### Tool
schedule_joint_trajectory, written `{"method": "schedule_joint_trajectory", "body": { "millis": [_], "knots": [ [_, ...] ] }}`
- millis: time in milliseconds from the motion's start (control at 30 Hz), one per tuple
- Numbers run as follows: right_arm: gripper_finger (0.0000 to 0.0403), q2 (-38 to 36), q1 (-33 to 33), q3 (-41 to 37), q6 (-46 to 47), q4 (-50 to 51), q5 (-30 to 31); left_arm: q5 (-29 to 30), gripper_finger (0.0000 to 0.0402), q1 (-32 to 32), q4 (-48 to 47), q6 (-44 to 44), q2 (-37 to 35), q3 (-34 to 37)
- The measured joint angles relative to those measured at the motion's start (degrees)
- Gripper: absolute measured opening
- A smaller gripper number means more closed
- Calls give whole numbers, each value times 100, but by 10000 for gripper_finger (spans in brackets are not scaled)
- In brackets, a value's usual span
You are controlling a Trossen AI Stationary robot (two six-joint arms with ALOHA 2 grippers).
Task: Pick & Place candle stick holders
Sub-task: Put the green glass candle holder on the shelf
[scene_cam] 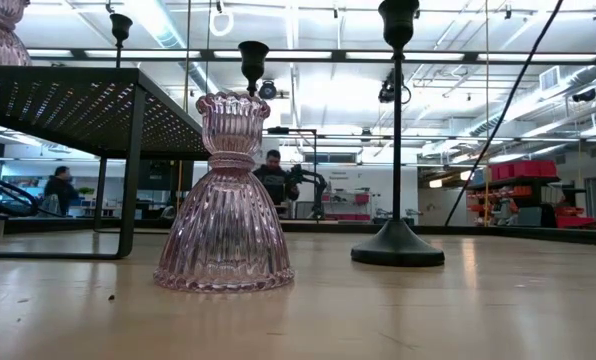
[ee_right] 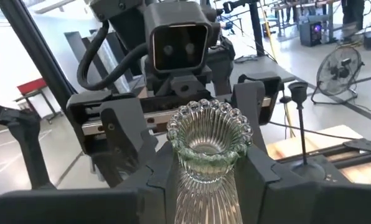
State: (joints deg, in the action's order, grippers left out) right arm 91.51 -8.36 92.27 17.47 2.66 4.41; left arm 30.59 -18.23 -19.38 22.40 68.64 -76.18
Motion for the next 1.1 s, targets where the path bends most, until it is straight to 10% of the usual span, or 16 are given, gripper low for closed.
{"method": "schedule_joint_trajectory", "body": {
  "millis": [433,833,1100],
  "knots": [
    [102,-2,-7,-11,-106,175,165,-597,114,261,21,187,9,-9],
    [106,-5,-7,-11,-153,131,208,-579,108,267,-6,298,8,-9],
    [226,-201,-16,-11,-310,199,324,-532,108,194,-246,670,-85,-14]
  ]
}}
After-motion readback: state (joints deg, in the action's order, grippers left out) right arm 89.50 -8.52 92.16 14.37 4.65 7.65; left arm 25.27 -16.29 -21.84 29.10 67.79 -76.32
